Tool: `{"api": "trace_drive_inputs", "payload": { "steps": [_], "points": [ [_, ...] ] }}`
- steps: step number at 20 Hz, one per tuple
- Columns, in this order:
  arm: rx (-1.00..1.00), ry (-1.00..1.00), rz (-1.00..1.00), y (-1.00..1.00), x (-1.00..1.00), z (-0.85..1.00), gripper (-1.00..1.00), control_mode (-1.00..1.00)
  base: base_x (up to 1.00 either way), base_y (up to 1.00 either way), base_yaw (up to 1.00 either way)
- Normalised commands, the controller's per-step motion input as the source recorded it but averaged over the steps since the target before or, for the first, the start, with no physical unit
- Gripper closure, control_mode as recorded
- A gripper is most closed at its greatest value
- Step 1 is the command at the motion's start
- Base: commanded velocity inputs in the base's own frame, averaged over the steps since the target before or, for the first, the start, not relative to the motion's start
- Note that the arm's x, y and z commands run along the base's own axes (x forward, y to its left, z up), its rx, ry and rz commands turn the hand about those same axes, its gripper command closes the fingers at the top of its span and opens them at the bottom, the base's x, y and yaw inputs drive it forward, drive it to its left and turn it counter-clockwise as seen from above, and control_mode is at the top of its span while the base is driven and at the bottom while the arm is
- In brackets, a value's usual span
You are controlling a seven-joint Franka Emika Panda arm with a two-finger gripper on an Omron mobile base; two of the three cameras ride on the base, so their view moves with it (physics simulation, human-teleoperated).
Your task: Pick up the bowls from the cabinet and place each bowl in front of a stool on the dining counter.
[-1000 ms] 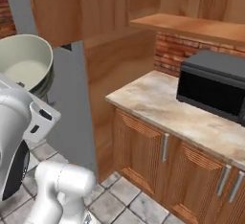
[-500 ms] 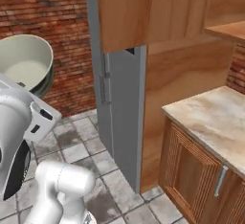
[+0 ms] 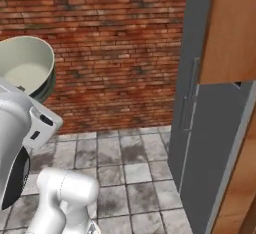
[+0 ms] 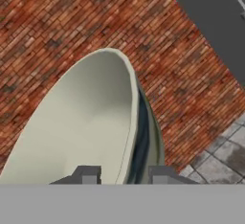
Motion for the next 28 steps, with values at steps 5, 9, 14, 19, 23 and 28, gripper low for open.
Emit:
{"api": "trace_drive_inputs", "payload": {
  "steps": [5, 9, 14, 19, 23, 28],
  "points": [
    [0.0, 0.0, 0.0, 0.0, 0.0, 0.0, 1.0, 1.0, 0.69, 0.67, 0.57],
    [0.0, 0.0, 0.0, 0.0, 0.0, 0.0, 1.0, 1.0, 0.84, 0.7, 0.52],
    [0.0, 0.0, 0.0, 0.0, 0.0, 0.0, 1.0, 1.0, 0.99, 0.65, 0.45],
    [0.0, 0.0, 0.0, 0.0, 0.0, 0.0, 1.0, 1.0, 1.0, 0.53, 0.44],
    [0.0, 0.0, 0.0, 0.0, 0.0, 0.0, 1.0, 1.0, 1.0, 0.39, 0.47],
    [0.0, 0.0, 0.0, 0.0, 0.0, 0.0, 1.0, 1.0, 0.99, 0.28, 0.57]
  ]
}}
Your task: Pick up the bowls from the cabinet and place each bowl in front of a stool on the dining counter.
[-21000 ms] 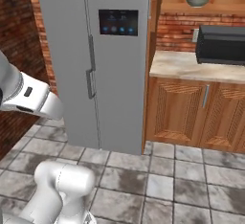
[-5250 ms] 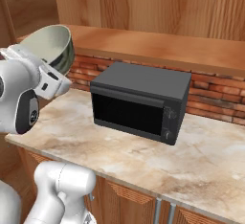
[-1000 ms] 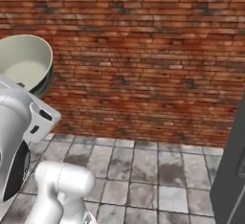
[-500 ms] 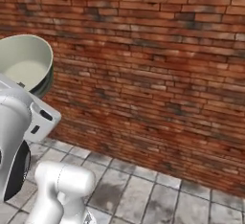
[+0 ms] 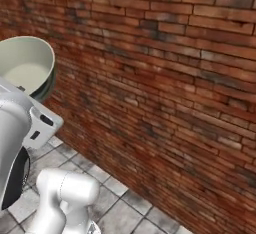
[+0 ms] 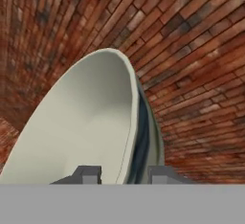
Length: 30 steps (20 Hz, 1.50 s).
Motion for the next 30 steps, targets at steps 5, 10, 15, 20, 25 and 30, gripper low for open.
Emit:
{"api": "trace_drive_inputs", "payload": {
  "steps": [5, 10, 15, 20, 25, 30],
  "points": [
    [0.0, 0.0, 0.0, 0.0, 0.0, 0.0, 1.0, 1.0, 0.86, 0.24, 0.64],
    [0.0, 0.0, 0.0, 0.0, 0.0, 0.0, 1.0, 1.0, 0.88, 0.27, 0.63],
    [0.0, 0.0, 0.0, 0.0, 0.0, 0.0, 1.0, 1.0, 0.95, 0.27, 0.6],
    [0.0, 0.0, 0.0, 0.0, 0.0, 0.0, 1.0, 1.0, 1.0, 0.31, 0.57],
    [0.0, 0.0, 0.0, 0.0, 0.0, 0.0, 1.0, 1.0, 1.0, 0.37, 0.52],
    [0.0, 0.0, 0.0, 0.0, 0.0, 0.0, 1.0, 1.0, 1.0, 0.35, 0.5]
  ]
}}
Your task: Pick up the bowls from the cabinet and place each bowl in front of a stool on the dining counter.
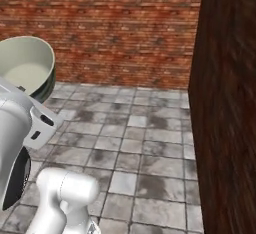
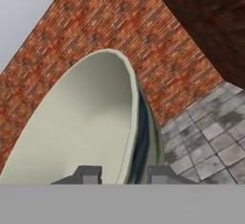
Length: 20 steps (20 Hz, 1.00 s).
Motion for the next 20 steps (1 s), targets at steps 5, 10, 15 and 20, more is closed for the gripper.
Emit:
{"api": "trace_drive_inputs", "payload": {
  "steps": [5, 10, 15, 20],
  "points": [
    [0.0, 0.0, 0.0, 0.0, 0.0, 0.0, 1.0, 1.0, 1.0, 0.34, 0.49],
    [0.0, 0.0, 0.0, 0.0, 0.0, 0.0, 1.0, 1.0, 1.0, 0.33, 0.5],
    [0.0, 0.0, 0.0, 0.0, 0.0, 0.0, 1.0, 1.0, 1.0, 0.21, 0.58],
    [0.0, 0.0, 0.0, 0.0, 0.0, 0.0, 1.0, 1.0, 1.0, 0.12, 0.62]
  ]
}}
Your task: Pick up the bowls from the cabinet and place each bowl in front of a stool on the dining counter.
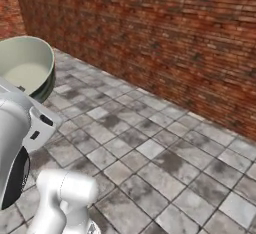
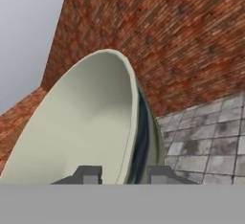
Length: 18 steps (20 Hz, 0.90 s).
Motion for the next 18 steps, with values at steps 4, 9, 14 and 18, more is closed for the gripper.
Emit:
{"api": "trace_drive_inputs", "payload": {
  "steps": [4, 9, 14, 18],
  "points": [
    [0.0, 0.0, 0.0, 0.0, 0.0, 0.0, 1.0, 1.0, 1.0, 0.09, 0.63],
    [0.0, 0.0, 0.0, 0.0, 0.0, 0.0, 1.0, 1.0, 1.0, 0.09, 0.62],
    [0.0, 0.0, 0.0, 0.0, 0.0, 0.0, 1.0, 1.0, 1.0, 0.07, 0.62],
    [0.0, 0.0, 0.0, 0.0, 0.0, 0.0, 1.0, 1.0, 1.0, 0.05, 0.63]
  ]
}}
